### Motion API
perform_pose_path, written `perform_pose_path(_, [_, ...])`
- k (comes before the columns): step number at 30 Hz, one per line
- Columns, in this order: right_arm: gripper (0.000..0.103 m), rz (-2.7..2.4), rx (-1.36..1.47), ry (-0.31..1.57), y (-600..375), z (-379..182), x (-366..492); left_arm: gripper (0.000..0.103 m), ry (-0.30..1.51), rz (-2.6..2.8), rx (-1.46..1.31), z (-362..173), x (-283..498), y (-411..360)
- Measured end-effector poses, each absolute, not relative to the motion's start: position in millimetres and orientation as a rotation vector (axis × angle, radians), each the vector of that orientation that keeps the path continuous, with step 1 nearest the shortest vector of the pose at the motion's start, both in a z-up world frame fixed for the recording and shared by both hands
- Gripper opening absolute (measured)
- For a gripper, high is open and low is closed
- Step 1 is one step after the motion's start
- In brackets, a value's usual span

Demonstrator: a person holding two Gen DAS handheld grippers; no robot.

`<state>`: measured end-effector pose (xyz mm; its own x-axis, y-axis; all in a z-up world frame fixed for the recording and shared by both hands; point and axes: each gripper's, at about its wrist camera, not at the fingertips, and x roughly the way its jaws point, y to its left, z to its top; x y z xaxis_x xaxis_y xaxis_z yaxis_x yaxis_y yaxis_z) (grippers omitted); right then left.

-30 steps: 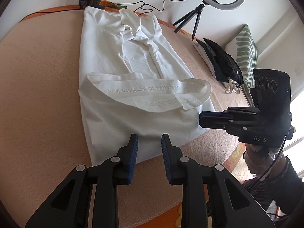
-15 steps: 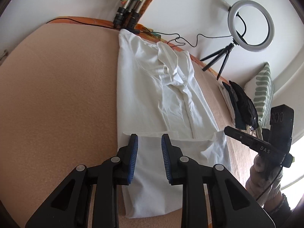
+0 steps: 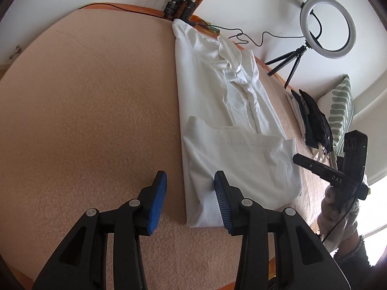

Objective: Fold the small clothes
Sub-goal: 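Move both grippers along the shirt toward the collar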

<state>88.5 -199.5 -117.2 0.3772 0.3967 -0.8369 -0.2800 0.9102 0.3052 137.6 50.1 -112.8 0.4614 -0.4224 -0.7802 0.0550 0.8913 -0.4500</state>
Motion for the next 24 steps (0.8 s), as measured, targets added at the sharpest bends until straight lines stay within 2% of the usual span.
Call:
perform_pose_path(7, [0.044, 0.303, -0.013, 1.082, -191, -120, 93, 0.039, 0.998, -0.155, -0.213, -112, 133, 50])
perform_pose_path(17, [0.044, 0.317, 0.047, 1.008, -203, -81, 97, 0.039, 0.913, -0.211, -0.328, -70, 152, 76])
perform_pose_path(20, [0.044, 0.328, 0.046, 0.972, -204, -69, 108, 0.044, 0.888, -0.221, -0.306, -54, 169, 79])
perform_pose_path(24, [0.044, 0.343, 0.04, 0.975, -208, -62, 140, 0.044, 0.871, -0.228, -0.307, -42, 206, 85])
